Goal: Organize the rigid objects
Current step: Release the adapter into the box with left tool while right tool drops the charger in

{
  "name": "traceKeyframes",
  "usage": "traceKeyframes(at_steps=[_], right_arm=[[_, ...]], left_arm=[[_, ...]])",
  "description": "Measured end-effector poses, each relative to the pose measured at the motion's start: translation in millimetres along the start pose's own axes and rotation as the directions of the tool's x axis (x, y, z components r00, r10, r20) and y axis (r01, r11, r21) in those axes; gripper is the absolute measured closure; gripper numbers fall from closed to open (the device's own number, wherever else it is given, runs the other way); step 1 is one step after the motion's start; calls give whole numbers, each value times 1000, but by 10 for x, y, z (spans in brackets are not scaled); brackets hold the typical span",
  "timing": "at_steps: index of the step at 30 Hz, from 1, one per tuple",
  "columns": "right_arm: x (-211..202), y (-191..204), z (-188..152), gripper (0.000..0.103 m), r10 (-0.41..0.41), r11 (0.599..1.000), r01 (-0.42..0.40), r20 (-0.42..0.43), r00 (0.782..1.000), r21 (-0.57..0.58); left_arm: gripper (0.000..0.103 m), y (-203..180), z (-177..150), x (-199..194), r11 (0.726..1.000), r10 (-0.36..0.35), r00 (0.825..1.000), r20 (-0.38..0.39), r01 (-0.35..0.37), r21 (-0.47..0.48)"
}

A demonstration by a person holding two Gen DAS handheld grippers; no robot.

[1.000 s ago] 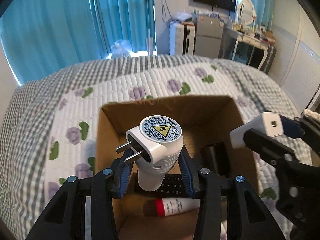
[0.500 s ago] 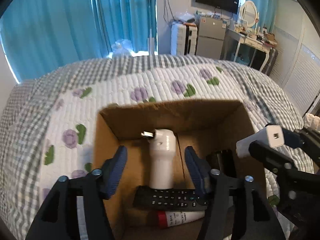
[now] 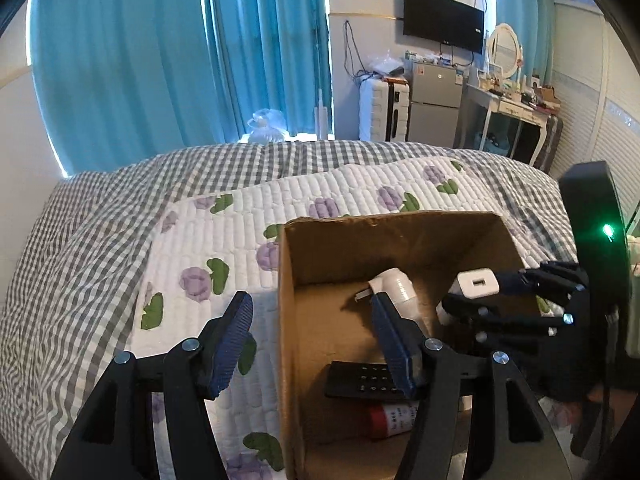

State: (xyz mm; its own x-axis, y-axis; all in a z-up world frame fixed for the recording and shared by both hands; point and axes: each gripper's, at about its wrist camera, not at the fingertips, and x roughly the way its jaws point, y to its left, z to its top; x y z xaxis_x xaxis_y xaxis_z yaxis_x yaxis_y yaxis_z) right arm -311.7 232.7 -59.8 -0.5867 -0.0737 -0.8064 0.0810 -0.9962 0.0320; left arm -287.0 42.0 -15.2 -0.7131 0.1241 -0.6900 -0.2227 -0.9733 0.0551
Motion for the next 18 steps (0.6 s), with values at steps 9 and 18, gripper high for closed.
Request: traceKeyframes(at_steps=[9,18], right_arm=[[-531,-216,58,33,-42,998,33,154,987,61],[-1410,-160,-503,14,-140,989,126,217,966,80]], left_arm=[[15,-14,-105,-226,1000,-3,997,75,2,14],[8,-72,-394,-815,1000,-9,996,87,9,7]])
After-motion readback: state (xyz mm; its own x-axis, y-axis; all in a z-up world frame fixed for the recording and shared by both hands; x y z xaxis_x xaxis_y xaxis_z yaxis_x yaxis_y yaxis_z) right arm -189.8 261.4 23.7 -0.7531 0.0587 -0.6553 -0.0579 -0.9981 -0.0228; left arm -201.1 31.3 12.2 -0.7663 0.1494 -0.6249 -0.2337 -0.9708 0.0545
